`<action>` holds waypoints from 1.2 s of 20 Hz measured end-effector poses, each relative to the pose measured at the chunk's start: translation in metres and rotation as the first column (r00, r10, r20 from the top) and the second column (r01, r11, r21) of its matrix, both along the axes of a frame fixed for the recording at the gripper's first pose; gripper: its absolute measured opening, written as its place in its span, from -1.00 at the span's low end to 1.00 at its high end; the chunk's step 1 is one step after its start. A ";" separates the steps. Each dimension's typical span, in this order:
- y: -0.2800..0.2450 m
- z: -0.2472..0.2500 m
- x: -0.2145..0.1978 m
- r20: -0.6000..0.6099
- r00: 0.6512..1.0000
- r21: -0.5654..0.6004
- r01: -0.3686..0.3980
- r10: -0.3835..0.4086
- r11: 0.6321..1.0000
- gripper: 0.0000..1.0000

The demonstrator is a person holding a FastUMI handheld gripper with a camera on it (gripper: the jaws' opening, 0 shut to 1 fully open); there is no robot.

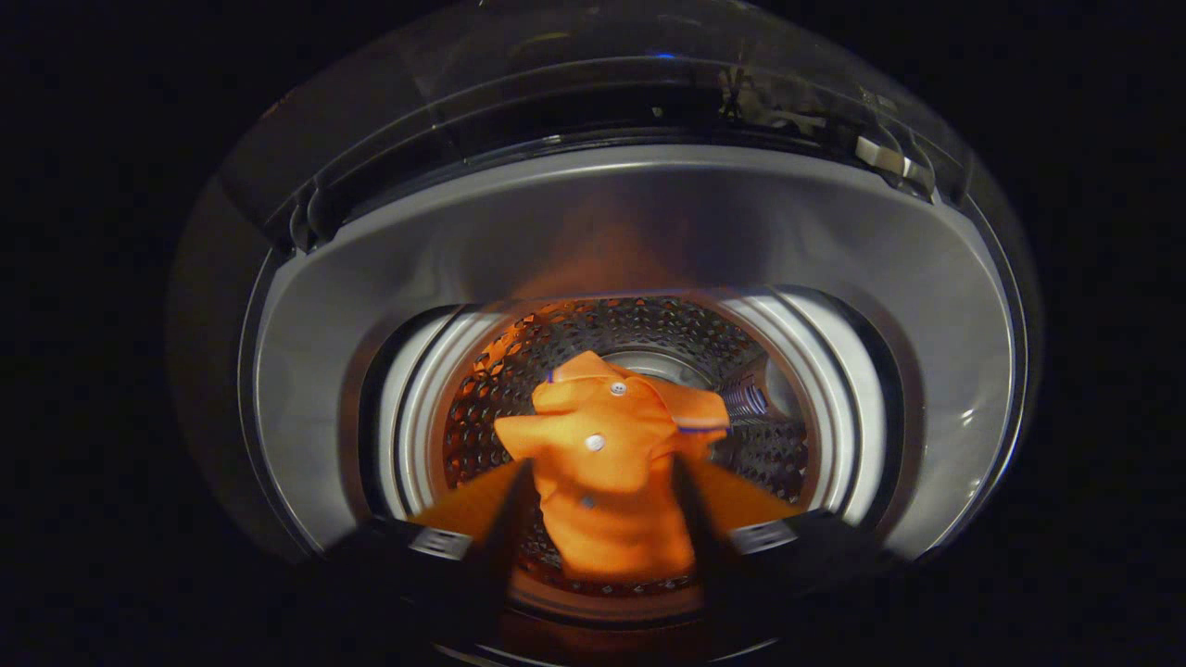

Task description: Put the clothes into the washing machine and then close the washing machine lid.

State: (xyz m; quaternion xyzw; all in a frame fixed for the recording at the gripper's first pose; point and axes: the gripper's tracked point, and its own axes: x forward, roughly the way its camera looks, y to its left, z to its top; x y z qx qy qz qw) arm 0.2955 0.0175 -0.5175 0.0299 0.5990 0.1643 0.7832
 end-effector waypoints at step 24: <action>-0.027 0.296 0.035 0.721 0.662 0.201 0.086 -0.207 0.976 0.98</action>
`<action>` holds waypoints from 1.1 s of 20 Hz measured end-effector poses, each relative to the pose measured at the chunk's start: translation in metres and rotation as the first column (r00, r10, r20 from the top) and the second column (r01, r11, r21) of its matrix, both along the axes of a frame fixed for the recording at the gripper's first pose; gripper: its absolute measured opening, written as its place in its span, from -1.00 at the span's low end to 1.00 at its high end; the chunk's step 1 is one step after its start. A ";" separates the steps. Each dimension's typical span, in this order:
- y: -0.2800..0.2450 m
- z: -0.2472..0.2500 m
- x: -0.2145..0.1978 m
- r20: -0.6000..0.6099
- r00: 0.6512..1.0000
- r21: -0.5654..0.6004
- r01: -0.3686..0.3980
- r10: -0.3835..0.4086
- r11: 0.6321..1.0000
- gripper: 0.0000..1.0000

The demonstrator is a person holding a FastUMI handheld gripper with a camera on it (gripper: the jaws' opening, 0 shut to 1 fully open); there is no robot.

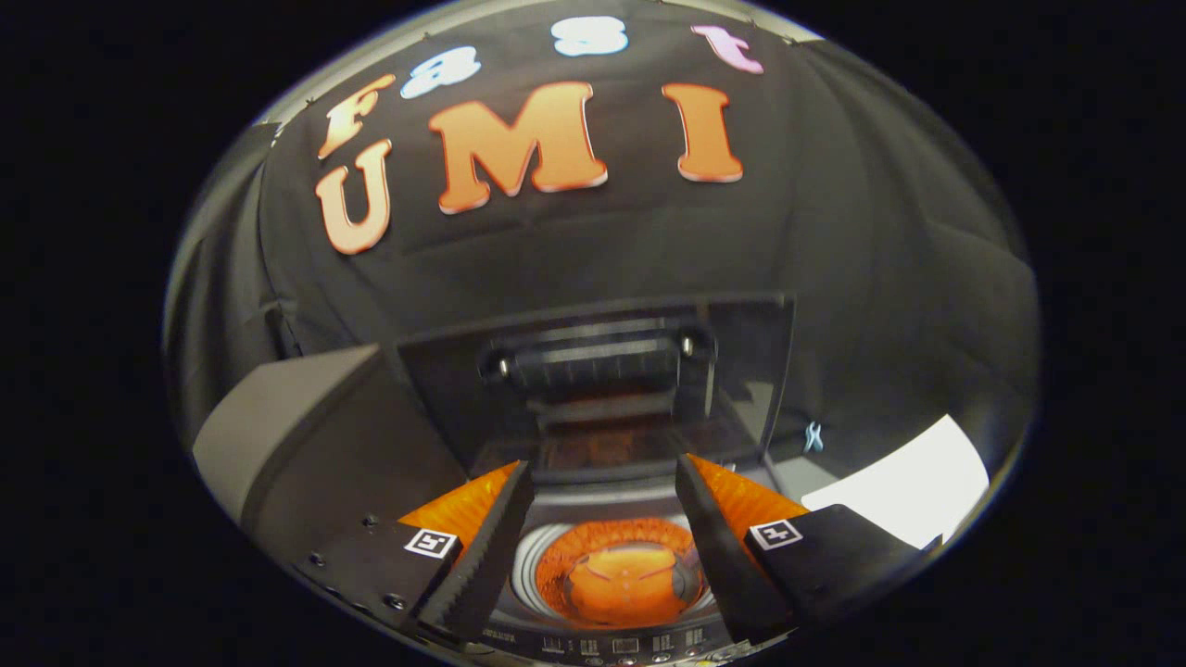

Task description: Put the clothes into the washing machine and then close the washing machine lid.

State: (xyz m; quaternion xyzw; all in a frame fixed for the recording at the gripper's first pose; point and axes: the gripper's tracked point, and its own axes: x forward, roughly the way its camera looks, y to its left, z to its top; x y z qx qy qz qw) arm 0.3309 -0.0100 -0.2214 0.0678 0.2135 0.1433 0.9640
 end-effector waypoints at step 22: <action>0.054 0.023 0.194 0.020 0.997 -0.085 -0.071 0.073 0.994 0.98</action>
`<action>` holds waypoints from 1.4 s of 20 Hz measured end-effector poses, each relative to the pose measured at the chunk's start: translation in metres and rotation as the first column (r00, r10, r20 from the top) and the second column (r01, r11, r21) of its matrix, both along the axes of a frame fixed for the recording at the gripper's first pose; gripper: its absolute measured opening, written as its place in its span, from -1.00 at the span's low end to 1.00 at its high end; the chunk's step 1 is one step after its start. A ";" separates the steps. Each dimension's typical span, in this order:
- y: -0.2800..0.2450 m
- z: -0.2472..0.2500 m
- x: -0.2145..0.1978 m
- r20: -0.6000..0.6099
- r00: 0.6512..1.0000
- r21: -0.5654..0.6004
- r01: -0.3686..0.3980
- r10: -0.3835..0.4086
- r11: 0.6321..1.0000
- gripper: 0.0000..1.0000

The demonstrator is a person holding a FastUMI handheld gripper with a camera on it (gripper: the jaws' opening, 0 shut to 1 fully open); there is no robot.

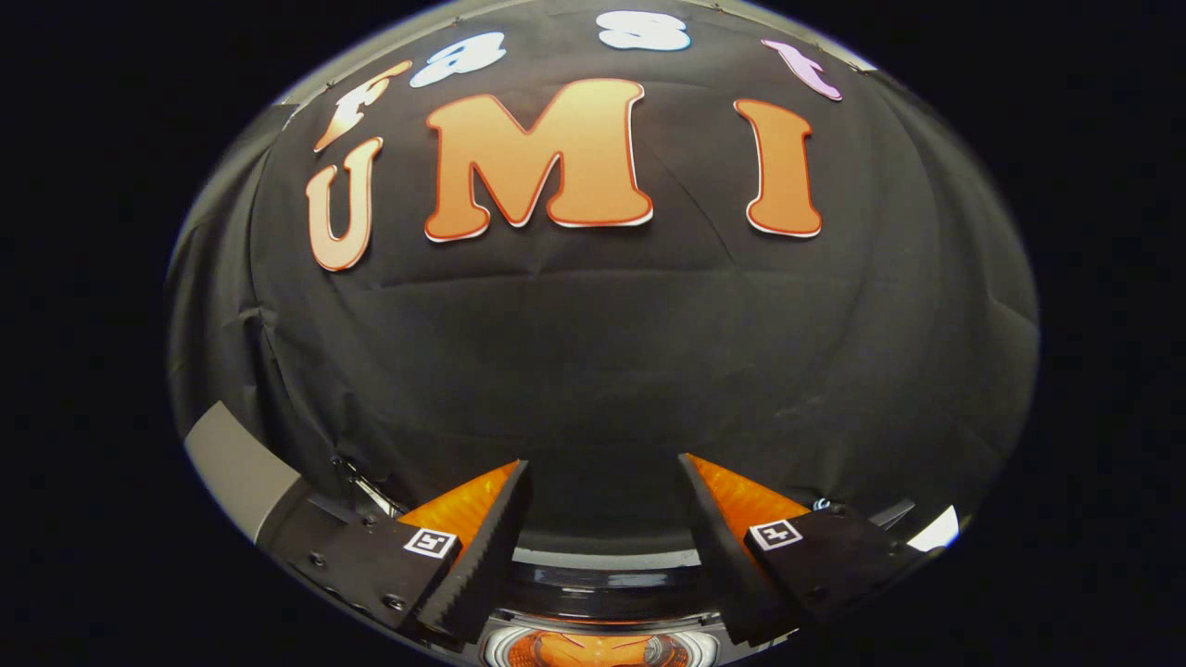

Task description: Put the clothes into the washing machine and then close the washing machine lid.

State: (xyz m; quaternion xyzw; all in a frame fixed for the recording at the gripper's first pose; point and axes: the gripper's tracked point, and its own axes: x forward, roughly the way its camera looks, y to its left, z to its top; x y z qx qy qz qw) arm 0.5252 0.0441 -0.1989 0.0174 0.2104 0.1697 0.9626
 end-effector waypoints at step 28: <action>-0.034 -0.017 -0.114 0.054 0.996 -0.002 0.073 -0.072 0.997 0.98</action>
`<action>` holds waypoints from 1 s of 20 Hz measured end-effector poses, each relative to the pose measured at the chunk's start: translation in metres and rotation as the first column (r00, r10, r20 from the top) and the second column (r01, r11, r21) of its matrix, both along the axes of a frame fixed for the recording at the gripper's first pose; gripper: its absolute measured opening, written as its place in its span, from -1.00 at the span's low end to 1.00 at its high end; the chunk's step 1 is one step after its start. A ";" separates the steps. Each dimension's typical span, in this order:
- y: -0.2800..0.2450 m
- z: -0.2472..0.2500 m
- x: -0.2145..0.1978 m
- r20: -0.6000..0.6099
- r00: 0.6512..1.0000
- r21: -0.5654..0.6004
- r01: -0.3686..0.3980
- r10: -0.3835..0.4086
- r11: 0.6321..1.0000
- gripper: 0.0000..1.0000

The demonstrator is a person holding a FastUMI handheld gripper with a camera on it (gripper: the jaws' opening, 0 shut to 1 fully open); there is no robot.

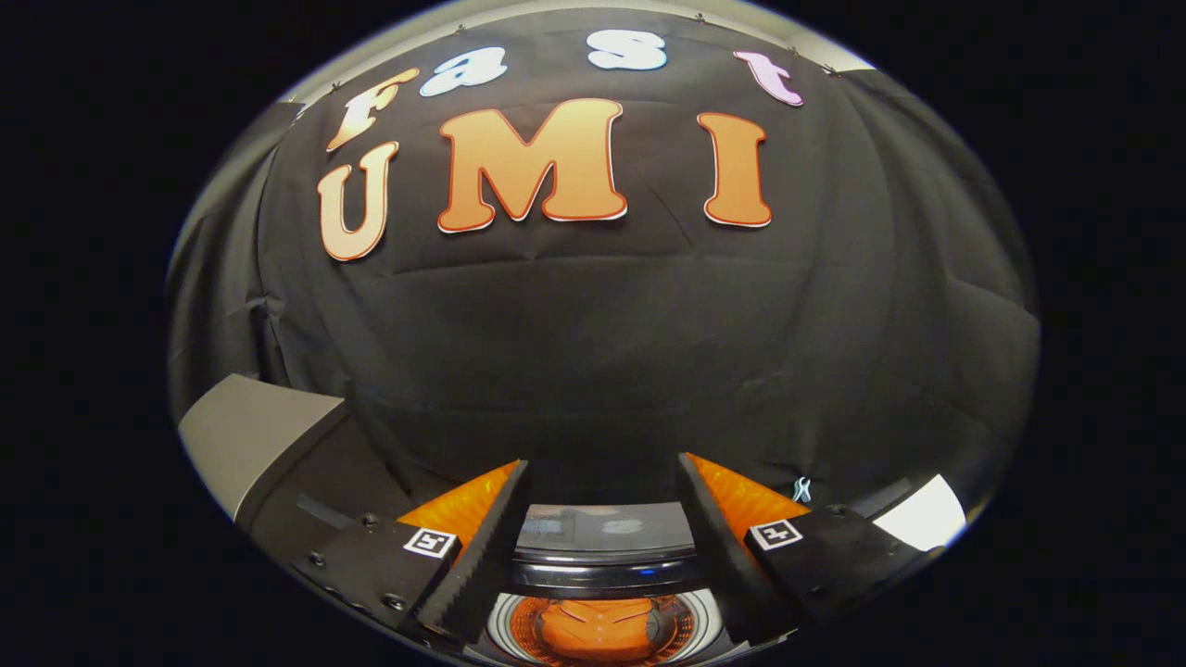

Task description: Put the clothes into the washing machine and then close the washing machine lid.

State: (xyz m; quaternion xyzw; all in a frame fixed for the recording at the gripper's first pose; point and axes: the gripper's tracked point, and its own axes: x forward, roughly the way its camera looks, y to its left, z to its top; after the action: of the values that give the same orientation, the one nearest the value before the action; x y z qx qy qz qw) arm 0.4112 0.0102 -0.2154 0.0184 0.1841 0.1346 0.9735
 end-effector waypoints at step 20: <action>-0.011 -0.058 -0.065 -0.064 0.998 0.044 -0.002 0.005 0.999 0.98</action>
State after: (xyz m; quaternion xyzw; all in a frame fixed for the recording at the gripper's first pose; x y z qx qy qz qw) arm 0.3460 -0.0005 -0.2737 0.0439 0.2122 0.1398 0.9662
